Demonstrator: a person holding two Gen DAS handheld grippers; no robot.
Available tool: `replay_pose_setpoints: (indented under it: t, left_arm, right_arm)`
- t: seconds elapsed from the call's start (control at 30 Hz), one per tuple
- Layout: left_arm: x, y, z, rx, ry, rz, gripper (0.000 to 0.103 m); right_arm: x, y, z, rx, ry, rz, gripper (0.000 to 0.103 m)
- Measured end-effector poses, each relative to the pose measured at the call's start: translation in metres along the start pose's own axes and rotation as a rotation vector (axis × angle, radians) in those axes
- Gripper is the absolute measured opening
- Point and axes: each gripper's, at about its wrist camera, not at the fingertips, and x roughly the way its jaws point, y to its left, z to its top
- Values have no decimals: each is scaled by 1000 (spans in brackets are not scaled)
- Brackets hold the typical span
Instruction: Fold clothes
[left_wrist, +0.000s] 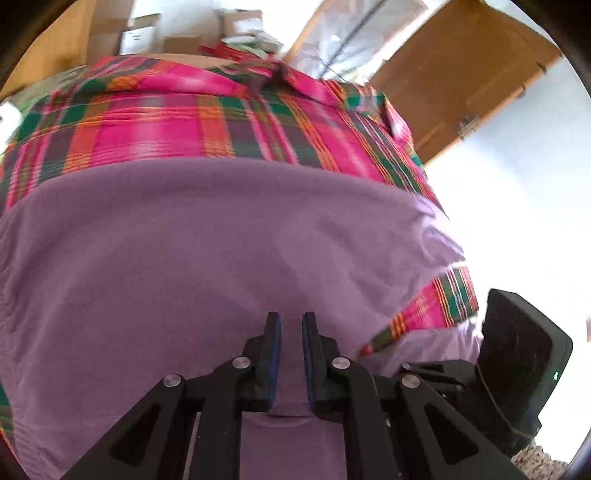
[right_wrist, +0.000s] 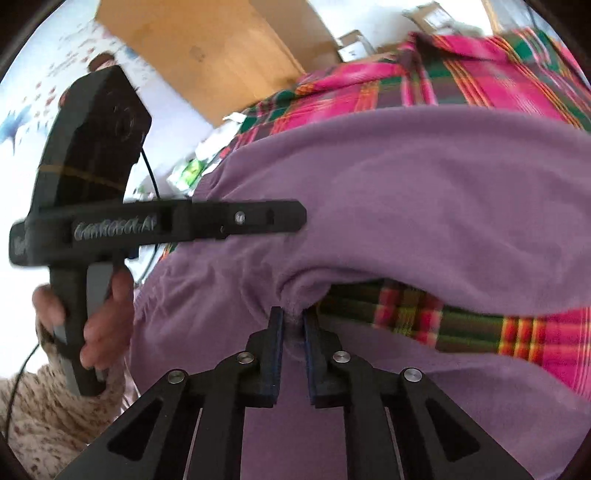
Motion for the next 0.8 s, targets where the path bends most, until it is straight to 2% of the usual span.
replay_pose_setpoints:
  t: [0.1, 0.23, 0.37, 0.47, 0.53, 0.7, 0.8]
  left_arm:
    - [9, -12, 0, 37, 25, 0, 11]
    - [18, -20, -5, 96, 77, 24, 11]
    - [23, -25, -7, 124, 94, 43, 11]
    - [32, -30, -11, 172, 144, 81, 11]
    - [33, -34, -15, 207, 146, 102, 11]
    - [34, -44, -17, 248, 162, 125, 14]
    - [33, -50, -16, 263, 158, 110, 17]
  right_arm:
    - [-9, -9, -2, 41, -14, -3, 19]
    - [-52, -53, -6, 127, -99, -162, 22]
    - [-95, -97, -9, 214, -183, -321, 22]
    - [-128, -130, -12, 279, -247, -440, 24]
    - [-148, -152, -13, 321, -288, -515, 25]
    - [-173, -201, 7, 402, -339, -580, 26]
    - [-188, -230, 19, 450, -370, -619, 28]
